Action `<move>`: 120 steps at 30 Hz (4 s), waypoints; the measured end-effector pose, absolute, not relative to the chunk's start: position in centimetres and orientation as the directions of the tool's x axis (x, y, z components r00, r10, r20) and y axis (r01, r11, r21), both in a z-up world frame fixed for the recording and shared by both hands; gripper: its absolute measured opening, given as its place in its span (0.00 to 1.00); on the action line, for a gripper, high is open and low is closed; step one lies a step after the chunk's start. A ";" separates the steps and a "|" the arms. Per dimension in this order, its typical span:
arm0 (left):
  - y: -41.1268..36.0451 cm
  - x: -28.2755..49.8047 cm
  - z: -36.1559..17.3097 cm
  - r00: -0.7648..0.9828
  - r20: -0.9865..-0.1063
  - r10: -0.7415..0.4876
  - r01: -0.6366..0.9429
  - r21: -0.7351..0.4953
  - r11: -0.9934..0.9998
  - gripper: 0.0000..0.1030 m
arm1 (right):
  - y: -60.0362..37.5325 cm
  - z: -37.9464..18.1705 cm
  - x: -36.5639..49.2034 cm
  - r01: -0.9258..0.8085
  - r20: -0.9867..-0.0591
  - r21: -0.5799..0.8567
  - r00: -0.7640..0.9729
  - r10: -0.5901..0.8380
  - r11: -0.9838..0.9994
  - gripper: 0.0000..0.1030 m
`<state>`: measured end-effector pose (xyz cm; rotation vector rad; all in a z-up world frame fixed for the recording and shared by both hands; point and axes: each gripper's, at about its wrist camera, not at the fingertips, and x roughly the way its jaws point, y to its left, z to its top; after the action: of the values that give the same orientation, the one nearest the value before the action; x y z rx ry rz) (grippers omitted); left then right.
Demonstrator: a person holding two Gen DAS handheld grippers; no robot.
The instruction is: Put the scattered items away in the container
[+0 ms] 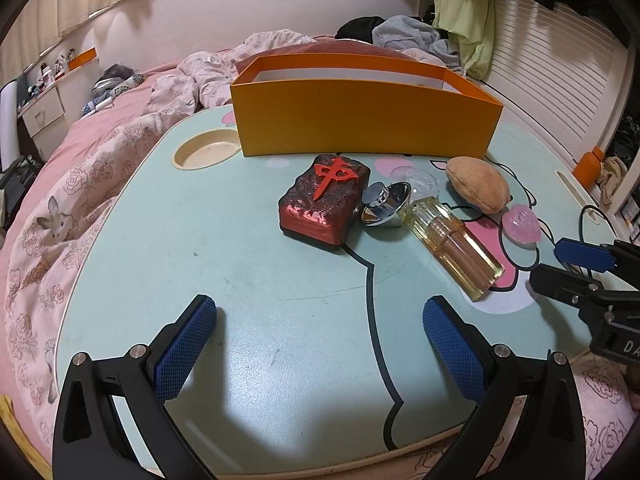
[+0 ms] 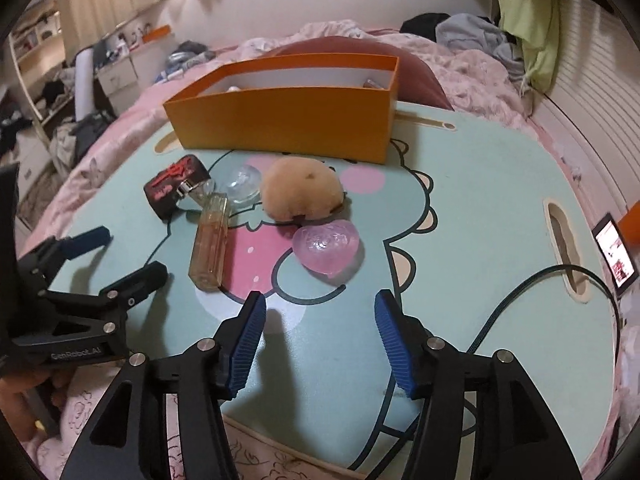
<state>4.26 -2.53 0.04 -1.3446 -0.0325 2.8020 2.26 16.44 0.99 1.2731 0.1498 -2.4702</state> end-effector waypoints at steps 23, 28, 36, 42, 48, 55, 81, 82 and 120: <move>-3.9 3.7 5.8 -0.718 -0.695 0.028 0.011 -0.052 -0.999 0.99 | 18.2 1.4 2.3 0.338 -0.777 0.177 -0.528 -0.342 -0.924 0.60; -2.6 -1.0 11.7 -0.732 -0.652 0.197 -0.125 -0.156 -0.980 0.99 | 18.4 1.4 2.3 0.337 -0.775 0.183 -0.528 -0.346 -0.923 0.60; 1.4 -13.7 8.7 -0.429 -0.793 0.433 -0.158 -0.407 -0.900 0.72 | 19.1 1.4 2.3 0.314 -0.766 0.206 -0.537 -0.352 -0.927 0.60; 4.1 -17.5 4.7 -0.322 -0.852 0.412 -0.100 -0.402 -0.910 0.62 | 19.6 1.5 2.3 0.297 -0.758 0.225 -0.545 -0.359 -0.928 0.60; 5.7 -19.3 3.3 -0.282 -0.819 0.500 -0.040 -0.510 -0.859 0.59 | 19.5 1.5 2.3 0.298 -0.758 0.225 -0.544 -0.359 -0.928 0.60; 5.7 -20.5 2.3 -0.270 -0.772 0.575 0.021 -0.602 -0.798 0.31 | 19.5 1.4 2.3 0.296 -0.758 0.224 -0.545 -0.357 -0.928 0.62; 8.9 -19.6 2.4 -0.321 -0.927 0.192 -0.025 -0.195 -0.981 0.40 | 19.5 1.3 2.4 0.300 -0.763 0.213 -0.543 -0.351 -0.930 0.66; 8.5 -19.6 2.1 -0.312 -0.925 0.219 -0.019 -0.225 -0.974 0.40 | 19.5 1.3 2.4 0.300 -0.763 0.214 -0.543 -0.351 -0.929 0.66; 2.9 -19.4 3.2 -0.350 -0.901 0.257 0.031 -0.285 -0.958 0.38 | 19.3 1.3 2.3 0.307 -0.766 0.203 -0.542 -0.346 -0.930 0.69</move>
<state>-19.40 2.91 3.20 -1.7036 -0.3831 2.4427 2.26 19.31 1.35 1.2417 -0.0623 -2.4729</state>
